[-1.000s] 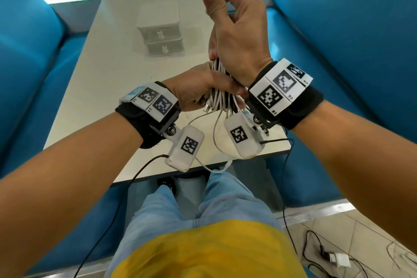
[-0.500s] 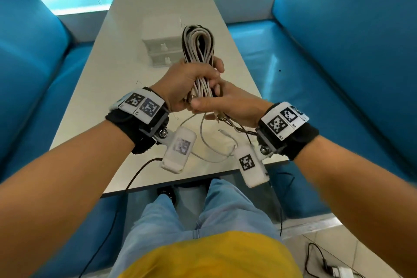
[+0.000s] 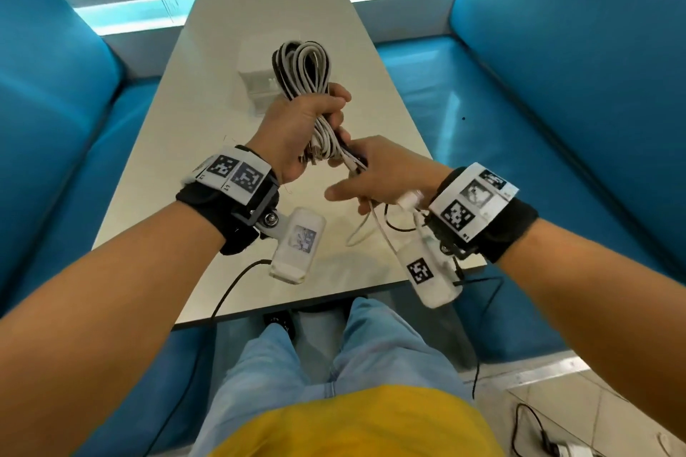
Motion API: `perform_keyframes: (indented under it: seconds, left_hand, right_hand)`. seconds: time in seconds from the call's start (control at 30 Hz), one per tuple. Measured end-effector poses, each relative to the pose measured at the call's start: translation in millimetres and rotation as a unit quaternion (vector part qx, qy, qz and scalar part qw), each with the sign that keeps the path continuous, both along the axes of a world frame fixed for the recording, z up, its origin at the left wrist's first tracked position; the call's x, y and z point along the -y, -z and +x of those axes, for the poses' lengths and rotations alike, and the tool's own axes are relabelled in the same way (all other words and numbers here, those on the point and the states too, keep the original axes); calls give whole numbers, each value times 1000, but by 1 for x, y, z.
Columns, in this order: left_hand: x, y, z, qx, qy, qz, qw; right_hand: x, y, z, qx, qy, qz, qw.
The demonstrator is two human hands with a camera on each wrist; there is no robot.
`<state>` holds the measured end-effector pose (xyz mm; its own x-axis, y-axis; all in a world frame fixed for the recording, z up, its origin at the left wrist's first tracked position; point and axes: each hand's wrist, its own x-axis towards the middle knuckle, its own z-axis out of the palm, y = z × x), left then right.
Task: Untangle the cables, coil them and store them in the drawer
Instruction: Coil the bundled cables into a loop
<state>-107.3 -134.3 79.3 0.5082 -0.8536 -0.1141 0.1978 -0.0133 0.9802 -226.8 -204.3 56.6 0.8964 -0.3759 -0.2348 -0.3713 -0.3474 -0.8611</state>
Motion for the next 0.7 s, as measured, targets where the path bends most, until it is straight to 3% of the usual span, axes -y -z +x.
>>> perform_keyframes:
  seconds: [0.17, 0.3, 0.4, 0.5, 0.7]
  left_hand:
    - [6, 3, 10, 183, -107, 63, 975]
    - [1, 9, 15, 220, -91, 112, 965]
    - [0, 7, 16, 206, -87, 129, 966]
    - [2, 0, 19, 141, -103, 112, 978]
    - [8, -1, 6, 29, -125, 111, 986]
  right_hand:
    - [4, 7, -4, -76, -58, -252, 963]
    - [15, -12, -8, -92, -91, -189, 973]
    - [23, -18, -6, -91, -92, -196, 972]
    - [29, -15, 0, -106, -76, -238, 963]
    - [9, 1, 15, -51, -63, -171, 982]
